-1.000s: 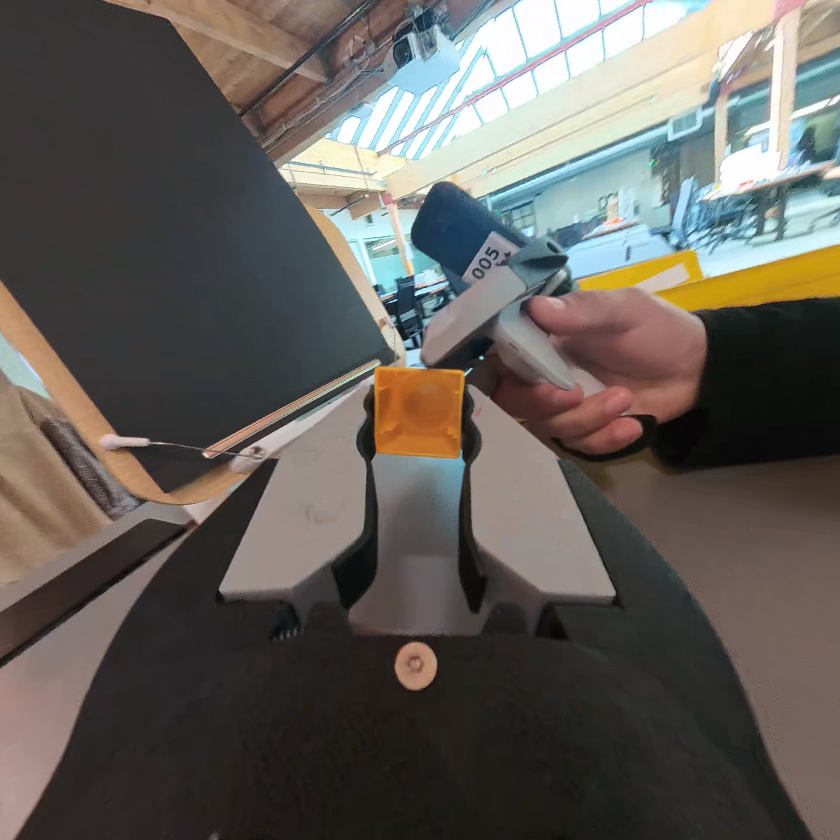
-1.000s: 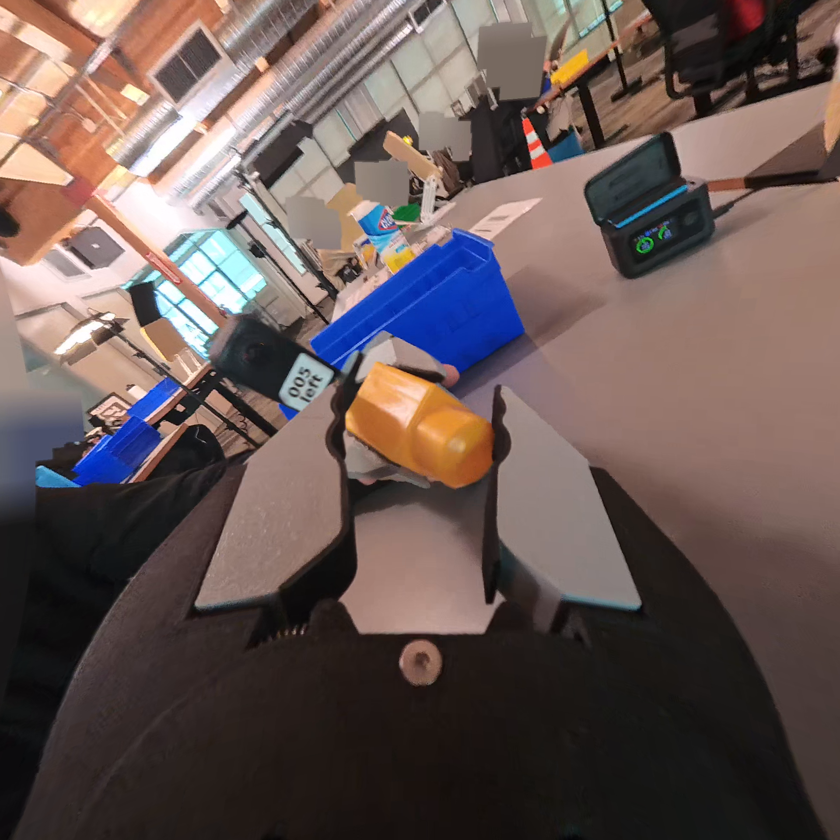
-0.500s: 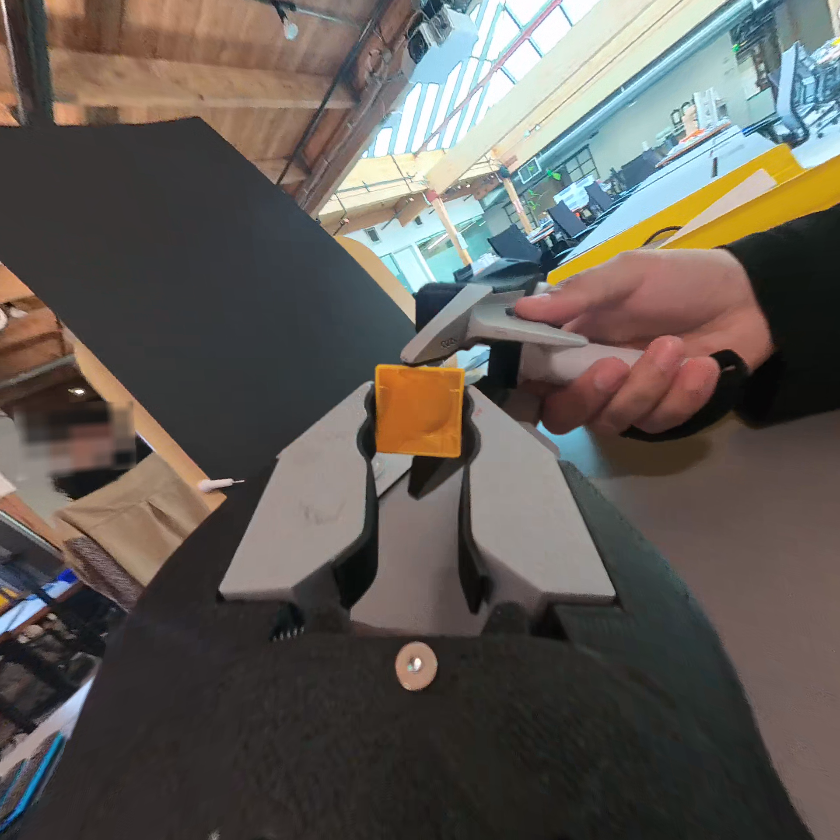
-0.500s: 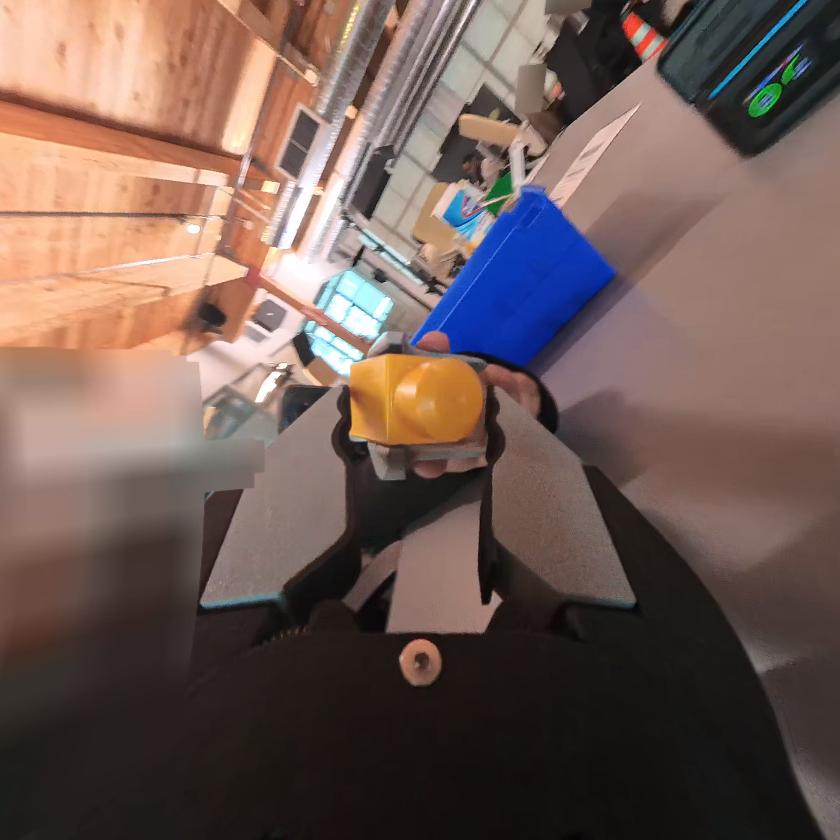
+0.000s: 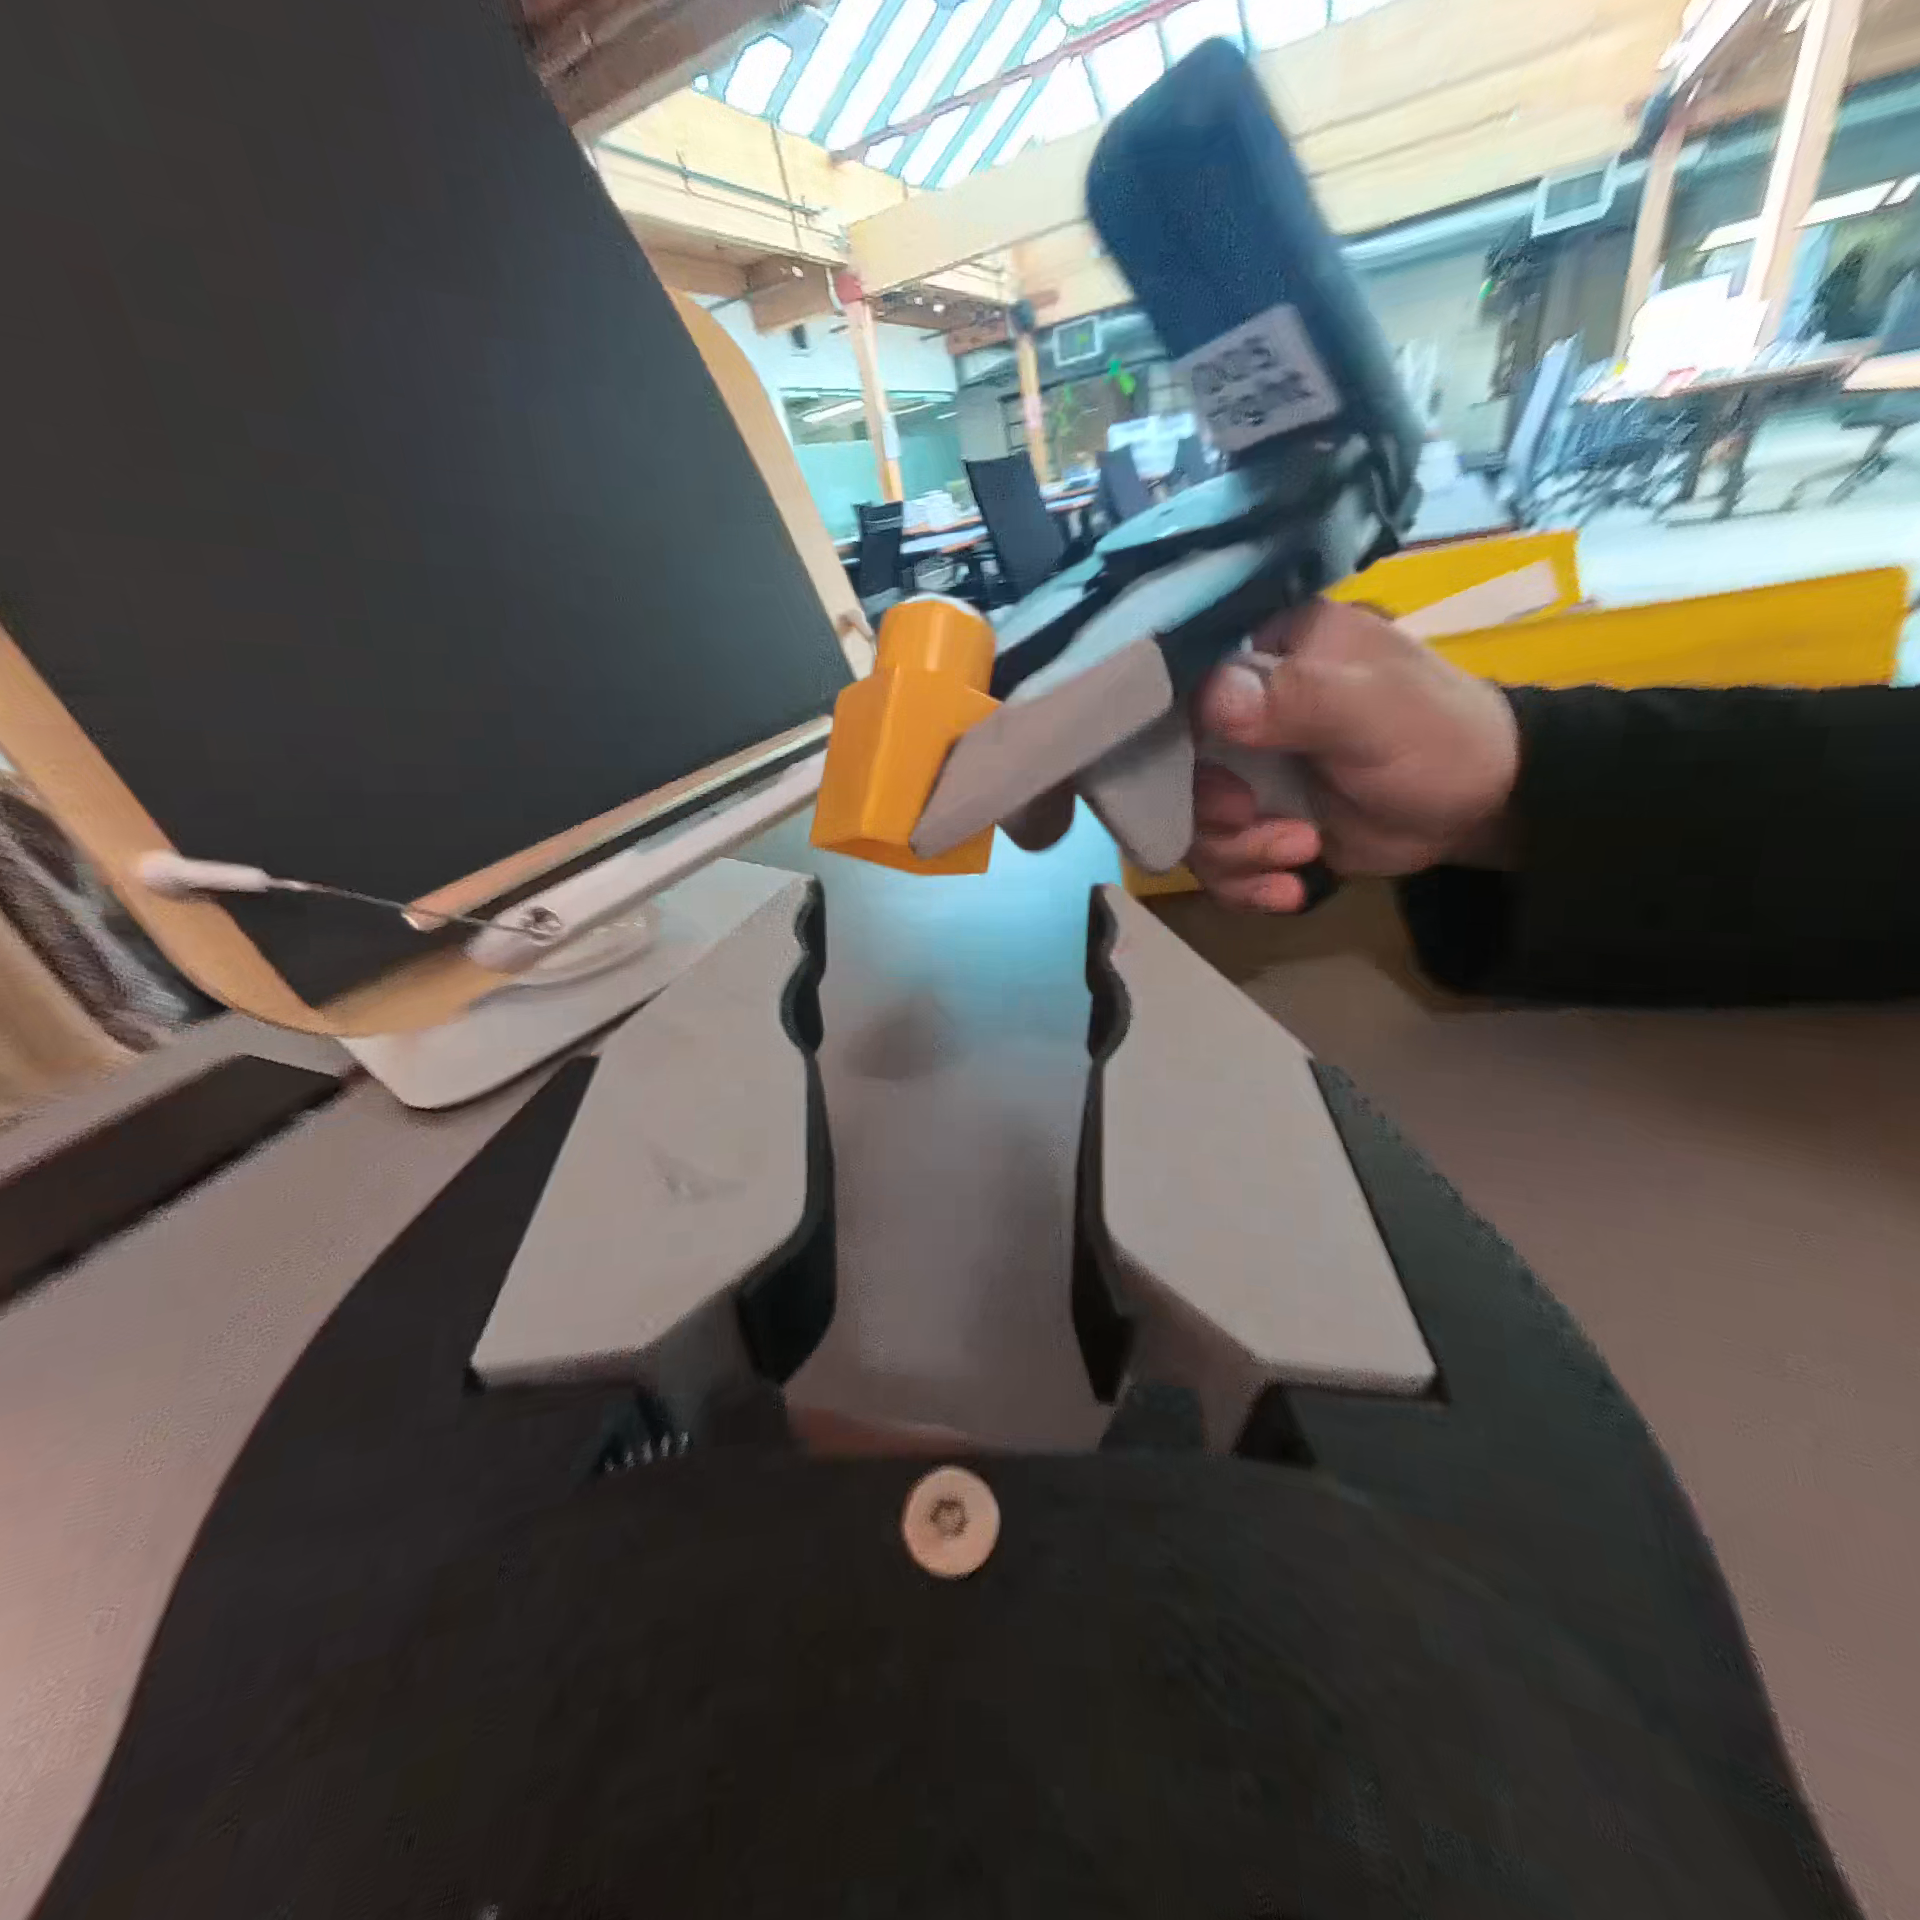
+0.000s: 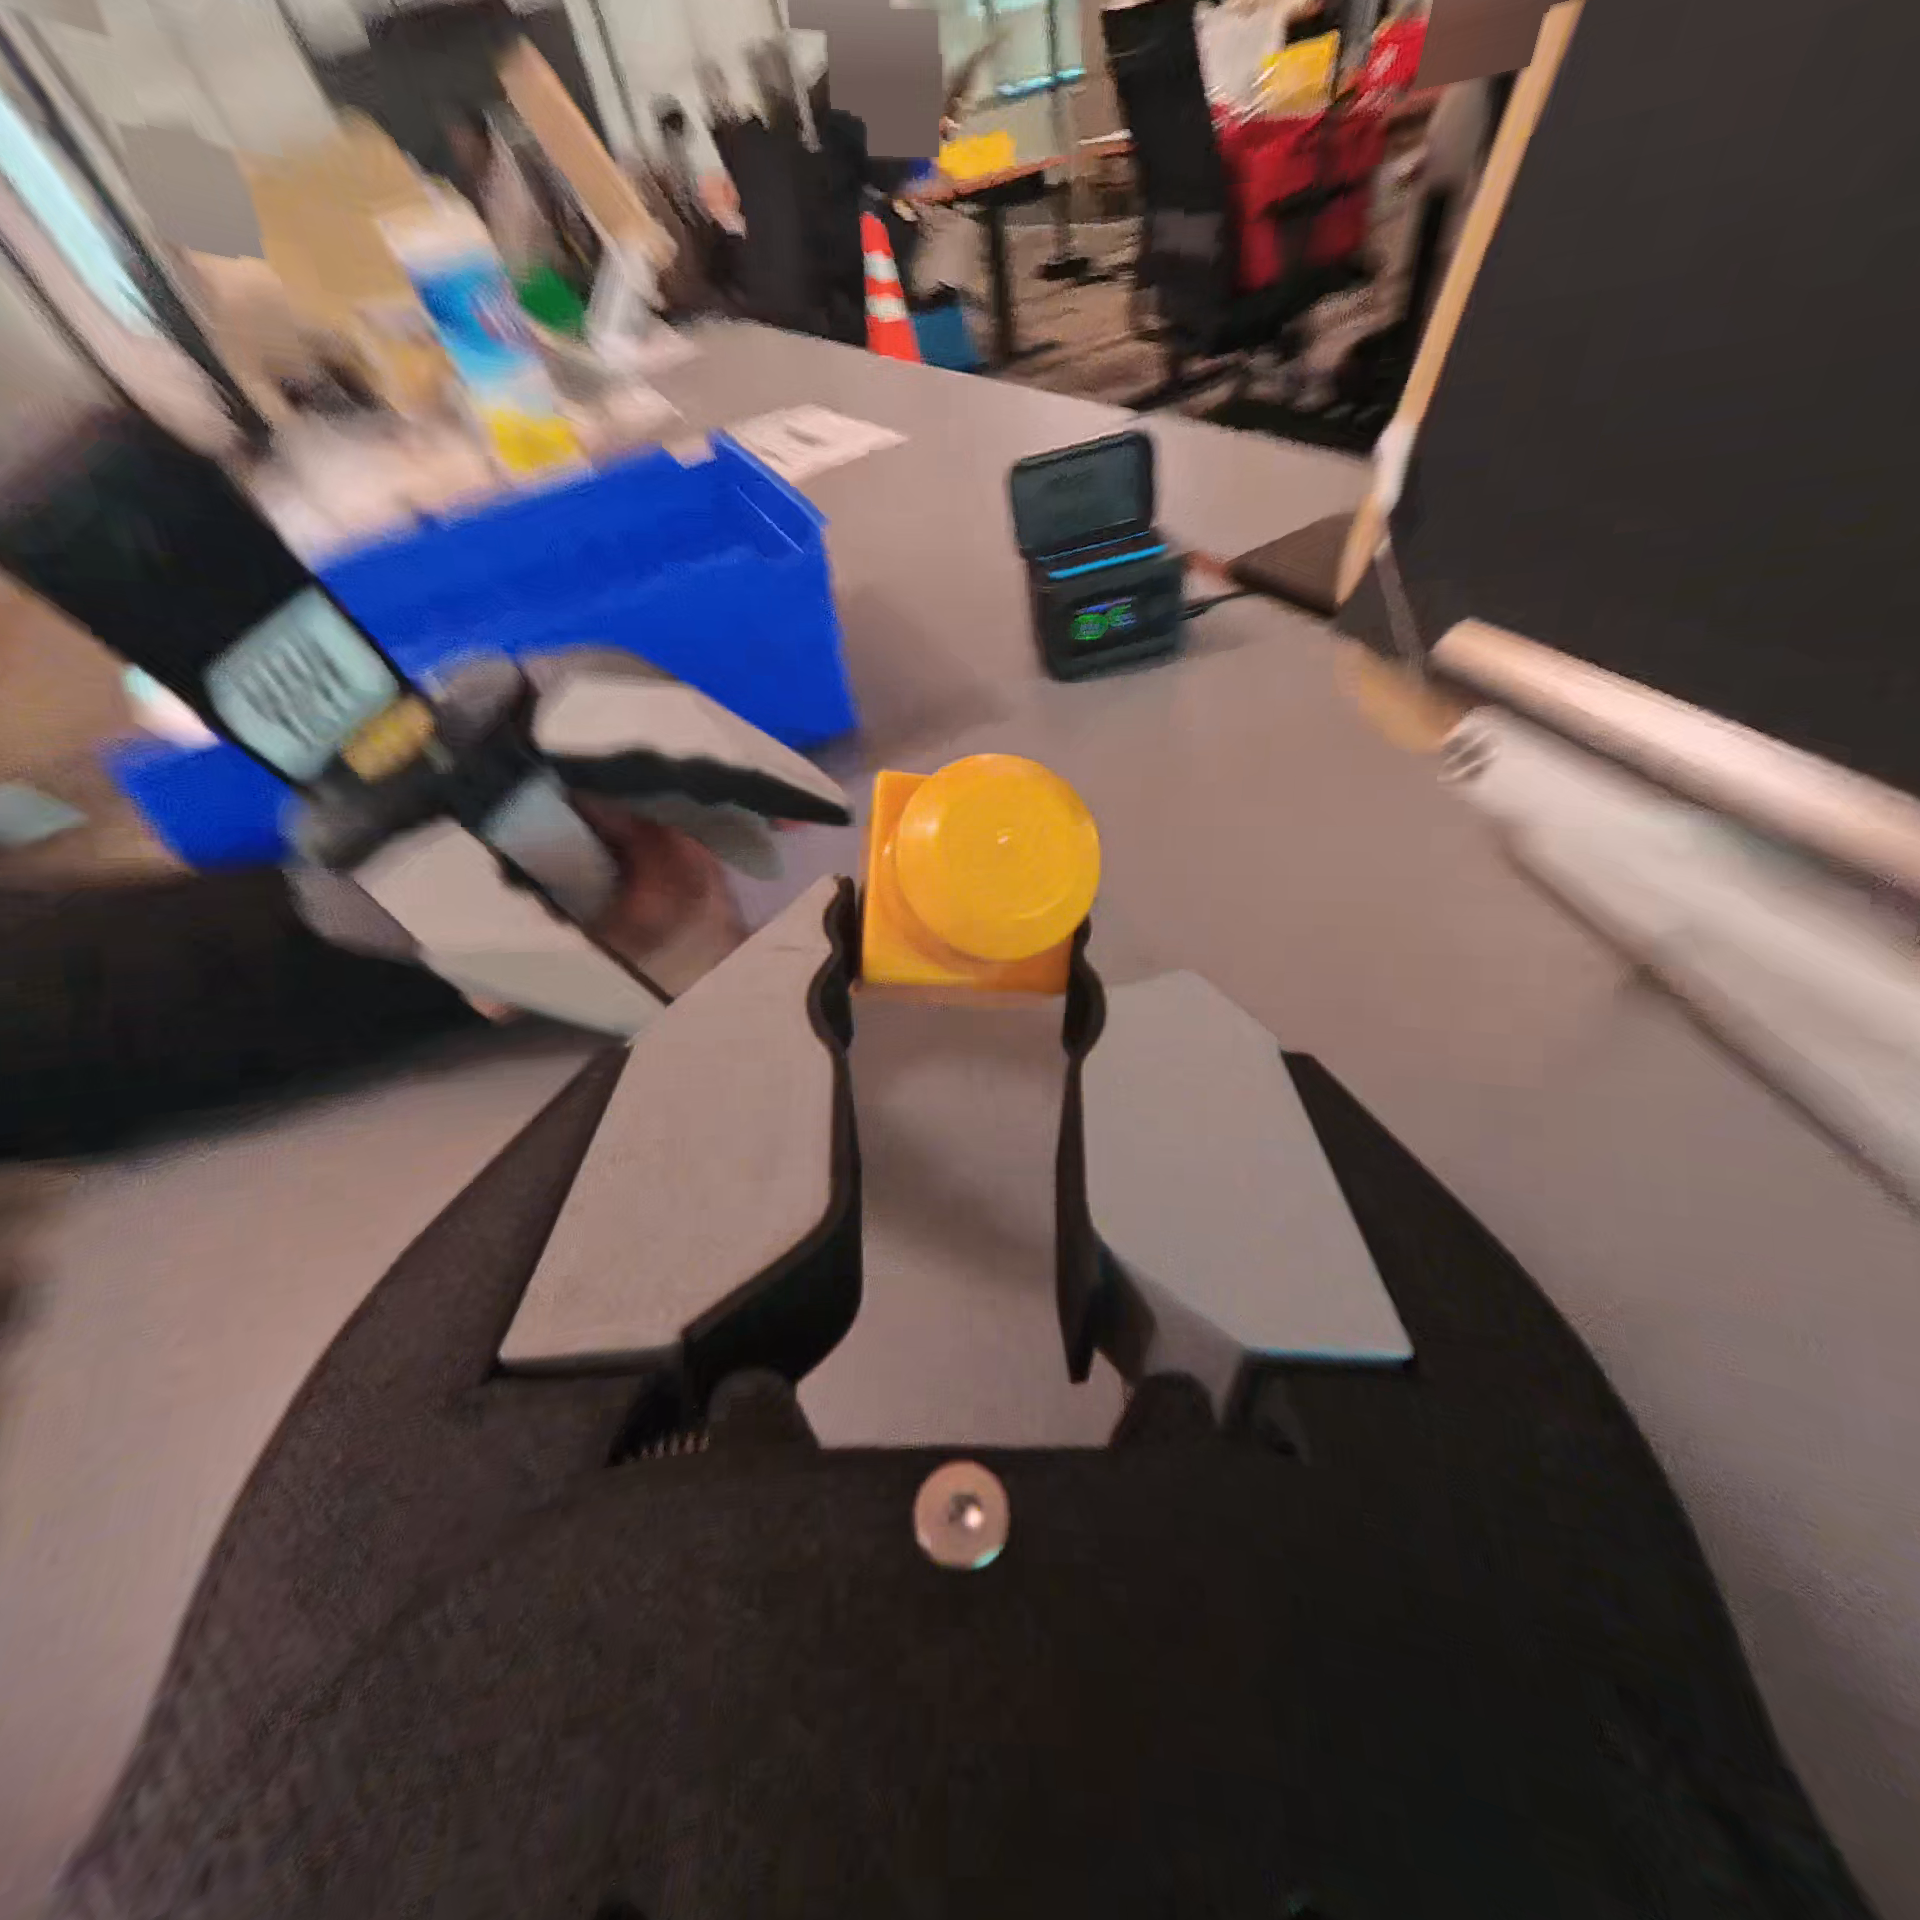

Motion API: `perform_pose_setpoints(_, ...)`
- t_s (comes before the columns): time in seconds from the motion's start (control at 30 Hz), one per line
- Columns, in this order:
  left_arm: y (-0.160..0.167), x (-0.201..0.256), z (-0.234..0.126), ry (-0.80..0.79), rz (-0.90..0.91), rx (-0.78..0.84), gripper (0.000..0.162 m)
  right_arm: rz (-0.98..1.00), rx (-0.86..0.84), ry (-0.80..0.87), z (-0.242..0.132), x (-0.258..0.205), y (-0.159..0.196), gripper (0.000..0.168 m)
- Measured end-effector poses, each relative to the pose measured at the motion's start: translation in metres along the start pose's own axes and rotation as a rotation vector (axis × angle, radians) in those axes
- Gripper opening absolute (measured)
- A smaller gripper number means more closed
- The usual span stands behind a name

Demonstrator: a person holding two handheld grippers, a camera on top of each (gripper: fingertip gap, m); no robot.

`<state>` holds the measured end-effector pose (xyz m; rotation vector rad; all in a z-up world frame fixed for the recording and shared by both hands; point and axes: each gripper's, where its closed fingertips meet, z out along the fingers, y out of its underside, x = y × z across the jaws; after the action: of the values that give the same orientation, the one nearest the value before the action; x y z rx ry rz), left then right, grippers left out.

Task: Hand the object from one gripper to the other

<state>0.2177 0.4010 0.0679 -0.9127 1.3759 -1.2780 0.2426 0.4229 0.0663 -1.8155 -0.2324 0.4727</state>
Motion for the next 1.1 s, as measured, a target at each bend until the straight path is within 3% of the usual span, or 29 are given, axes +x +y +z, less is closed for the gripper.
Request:
perform_pose_setpoints(0.07, 0.003, 0.000, 0.000, 0.042, -0.146, -0.025, 0.049, -0.327, -0.060, 0.165, -0.005, 0.007, 0.003, 0.036)
perform_pose_setpoints(0.17, 0.011, -0.002, 0.005, 0.073, -0.372, -0.097, 0.063, -0.699, -0.142, 0.349, -0.005, 0.011, 0.011, 0.036)
perform_pose_setpoints(0.3, 0.010, 0.015, 0.007, 0.209, -0.655, -0.137, 0.080, -1.003, -0.198, 0.501, 0.005, 0.012, 0.015, 0.036)
perform_pose_setpoints(0.43, 0.017, 0.009, 0.009, 0.175, -0.664, -0.154, 0.084, -1.234, -0.236, 0.577, 0.012, 0.008, 0.020, 0.036)
perform_pose_setpoints(0.6, 0.025, 0.014, 0.010, 0.188, -0.643, -0.194, 0.083, -1.288, -0.206, 0.499, 0.023, -0.017, 0.026, 0.036)
perform_pose_setpoints(0.67, 0.026, 0.019, 0.008, 0.224, -0.619, -0.198, 0.071, -1.317, -0.193, 0.487, 0.025, -0.022, 0.027, 0.036)
perform_pose_setpoints(0.8, 0.032, 0.018, 0.008, 0.211, -0.549, -0.237, 0.071, -1.312, -0.189, 0.476, 0.027, -0.020, 0.031, 0.035)
perform_pose_setpoints(0.9, 0.034, 0.013, 0.007, 0.178, -0.455, -0.255, 0.071, -1.164, -0.216, 0.421, 0.026, -0.017, 0.039, 0.038)
perform_pose_setpoints(0.97, 0.032, 0.003, 0.006, 0.122, -0.376, -0.233, 0.071, -1.027, -0.245, 0.334, 0.022, -0.015, 0.045, 0.054)
perform_pose_setpoints(1.1, 0.014, -0.013, -0.002, -0.015, 0.057, -0.094, 0.071, -0.711, -0.269, 0.141, 0.011, -0.015, 0.054, 0.054)
